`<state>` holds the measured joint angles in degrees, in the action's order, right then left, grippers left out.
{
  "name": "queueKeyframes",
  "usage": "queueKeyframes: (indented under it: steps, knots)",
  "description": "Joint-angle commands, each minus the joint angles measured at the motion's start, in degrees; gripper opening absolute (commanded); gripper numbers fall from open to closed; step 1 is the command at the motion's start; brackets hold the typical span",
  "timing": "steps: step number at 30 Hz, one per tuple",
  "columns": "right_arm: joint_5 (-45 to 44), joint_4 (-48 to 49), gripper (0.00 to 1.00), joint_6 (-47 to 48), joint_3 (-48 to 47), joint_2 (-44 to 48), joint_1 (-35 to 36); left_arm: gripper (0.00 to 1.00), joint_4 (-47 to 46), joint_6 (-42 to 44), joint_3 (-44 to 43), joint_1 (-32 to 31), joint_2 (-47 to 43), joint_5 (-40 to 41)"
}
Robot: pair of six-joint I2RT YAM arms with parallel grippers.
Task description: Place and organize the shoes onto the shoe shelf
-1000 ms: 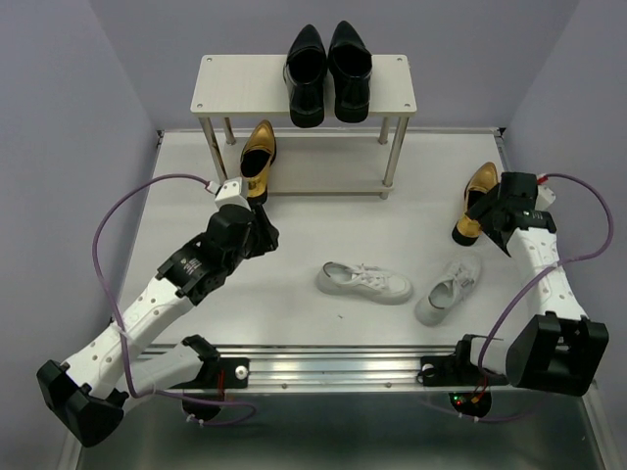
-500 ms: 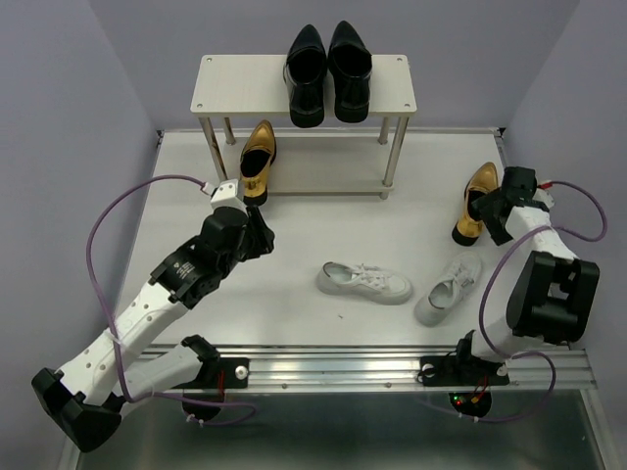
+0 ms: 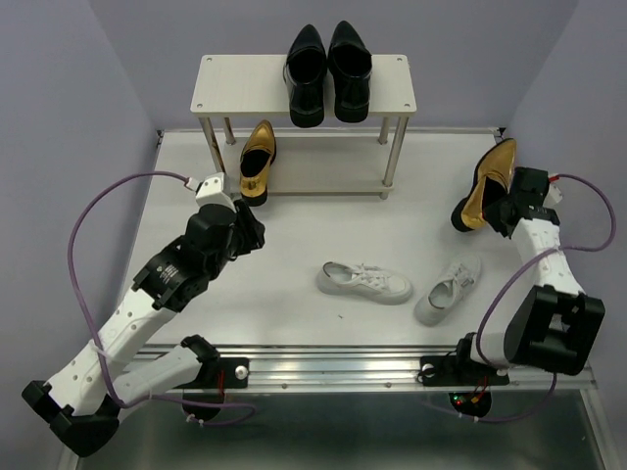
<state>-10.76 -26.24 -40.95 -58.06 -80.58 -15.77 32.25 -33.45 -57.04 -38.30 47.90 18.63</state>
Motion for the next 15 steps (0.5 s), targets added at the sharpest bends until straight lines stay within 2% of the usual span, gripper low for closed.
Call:
queueKeyframes:
  steps: [1,8,12,15]
  knots:
    - [4.3,1.0,0.01,0.8,-1.3,11.7,0.0,0.56,1.7,1.7,-6.2,-0.4,-0.1,3.8]
    - [14.9,-9.8,0.01,1.2,-0.6,23.0,2.2,0.56,3.9,0.9,-12.9,-0.4,0.4,6.8]
    - [16.3,-16.5,0.01,2.1,-0.2,30.2,4.7,0.56,4.4,0.2,-15.6,-0.4,1.2,8.5]
    - [15.9,-20.7,0.01,2.2,-0.5,32.0,6.9,0.56,4.6,-0.1,-16.4,-0.3,2.0,8.9]
